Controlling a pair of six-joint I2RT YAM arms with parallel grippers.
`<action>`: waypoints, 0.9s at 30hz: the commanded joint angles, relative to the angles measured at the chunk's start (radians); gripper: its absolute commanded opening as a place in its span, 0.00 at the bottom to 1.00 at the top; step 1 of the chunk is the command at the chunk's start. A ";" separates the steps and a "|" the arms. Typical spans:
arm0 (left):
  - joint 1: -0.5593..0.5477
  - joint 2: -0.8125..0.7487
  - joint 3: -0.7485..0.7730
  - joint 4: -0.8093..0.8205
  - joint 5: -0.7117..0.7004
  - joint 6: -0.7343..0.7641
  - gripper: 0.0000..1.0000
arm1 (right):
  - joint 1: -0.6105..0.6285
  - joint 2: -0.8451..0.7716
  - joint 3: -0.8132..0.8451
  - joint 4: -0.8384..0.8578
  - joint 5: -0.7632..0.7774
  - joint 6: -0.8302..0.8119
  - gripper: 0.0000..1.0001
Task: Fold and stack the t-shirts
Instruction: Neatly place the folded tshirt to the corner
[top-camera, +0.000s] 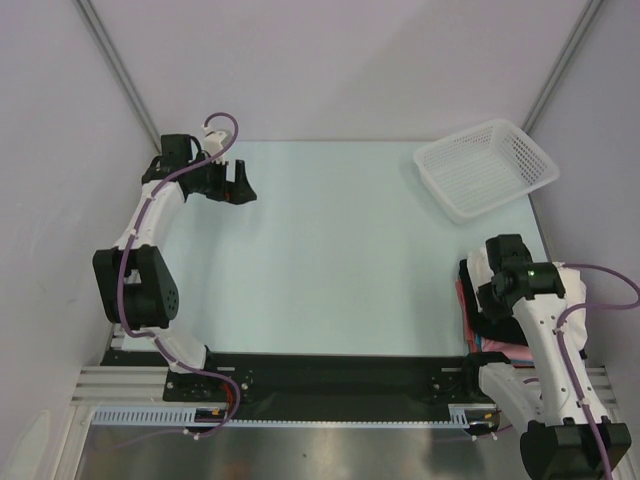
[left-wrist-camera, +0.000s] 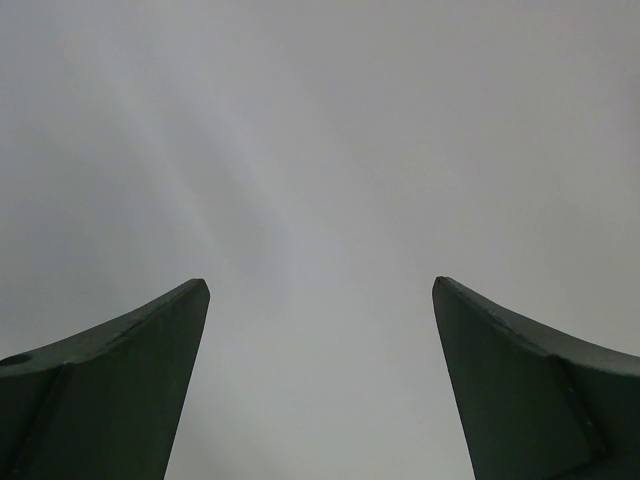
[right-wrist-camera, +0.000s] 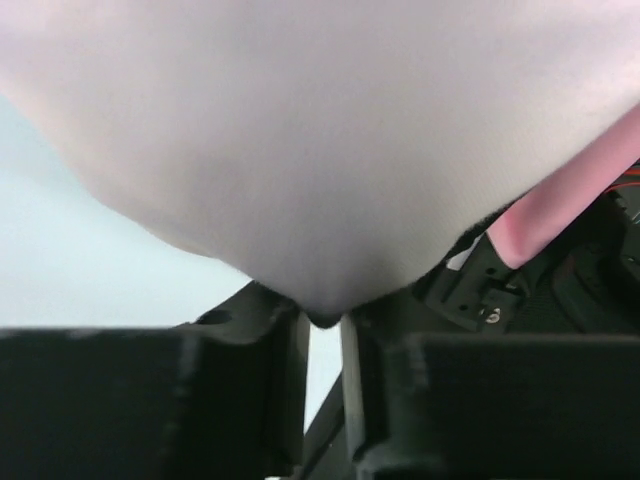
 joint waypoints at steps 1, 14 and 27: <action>0.009 -0.004 0.046 0.010 0.036 0.022 1.00 | -0.030 0.008 0.041 -0.190 -0.008 -0.121 0.22; 0.009 0.003 0.049 0.001 0.041 0.027 1.00 | -0.027 0.045 0.221 0.041 -0.229 -0.150 0.77; 0.009 -0.018 0.066 -0.029 0.005 0.048 1.00 | -0.228 0.257 0.026 0.517 -0.189 -0.446 0.00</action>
